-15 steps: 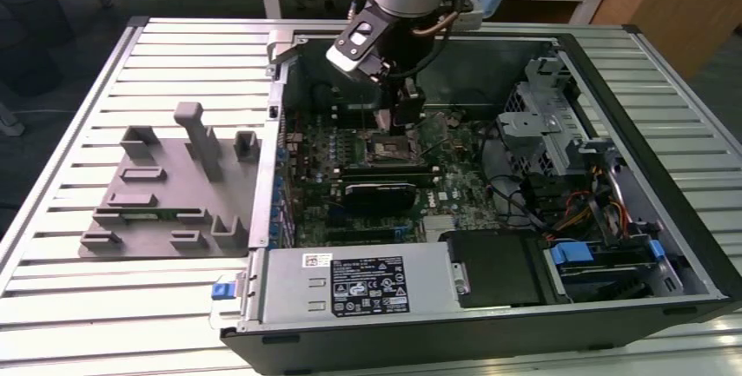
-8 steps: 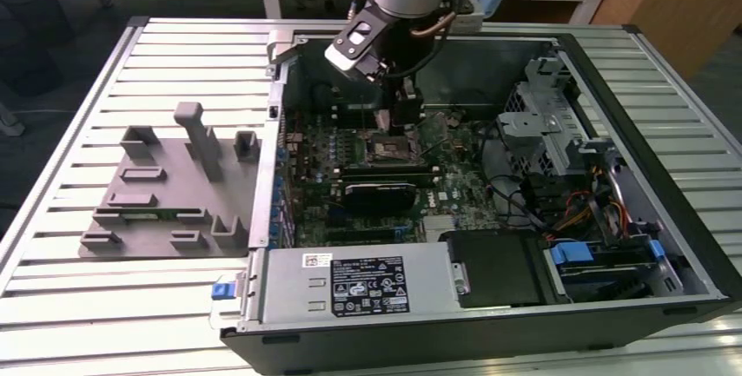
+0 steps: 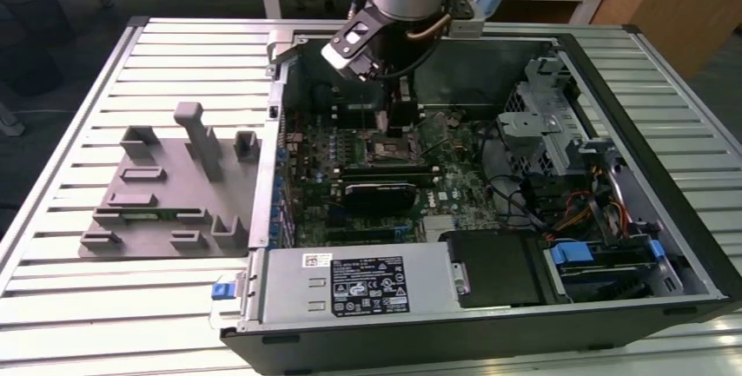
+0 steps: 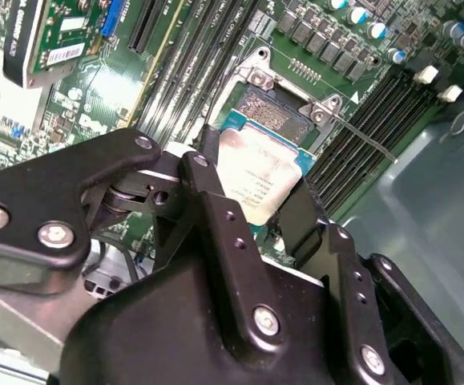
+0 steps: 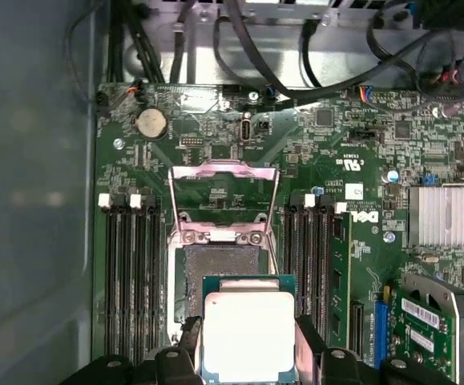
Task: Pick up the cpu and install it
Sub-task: 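Place the cpu into insertion slot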
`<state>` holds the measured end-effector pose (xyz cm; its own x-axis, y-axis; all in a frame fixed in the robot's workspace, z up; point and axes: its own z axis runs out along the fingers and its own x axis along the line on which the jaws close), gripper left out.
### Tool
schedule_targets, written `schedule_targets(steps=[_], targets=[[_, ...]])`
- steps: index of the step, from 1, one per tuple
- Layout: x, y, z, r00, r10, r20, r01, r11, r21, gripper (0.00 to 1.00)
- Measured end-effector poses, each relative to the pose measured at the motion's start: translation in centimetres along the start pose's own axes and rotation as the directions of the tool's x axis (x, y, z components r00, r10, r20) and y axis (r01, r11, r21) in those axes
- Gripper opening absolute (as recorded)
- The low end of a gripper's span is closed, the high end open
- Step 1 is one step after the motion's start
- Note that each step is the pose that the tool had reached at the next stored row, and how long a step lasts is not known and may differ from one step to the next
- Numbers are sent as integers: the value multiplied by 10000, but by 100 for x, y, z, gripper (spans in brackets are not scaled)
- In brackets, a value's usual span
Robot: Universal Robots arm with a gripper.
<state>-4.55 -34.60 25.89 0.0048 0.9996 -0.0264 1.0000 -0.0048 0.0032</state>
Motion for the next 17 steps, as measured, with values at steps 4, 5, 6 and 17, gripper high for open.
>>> schedule_targets(steps=[4,5,6,17], targets=[[1,-1,41,9999,126,0,-126,9999,-74,54],[1,-1,52,9999,127,-1,-127,9999,-99,54],[2,-1,64,9999,128,-1,-128,9998,-130,54],[5,-1,172,9999,108,-2,-108,9994,-326,54]])
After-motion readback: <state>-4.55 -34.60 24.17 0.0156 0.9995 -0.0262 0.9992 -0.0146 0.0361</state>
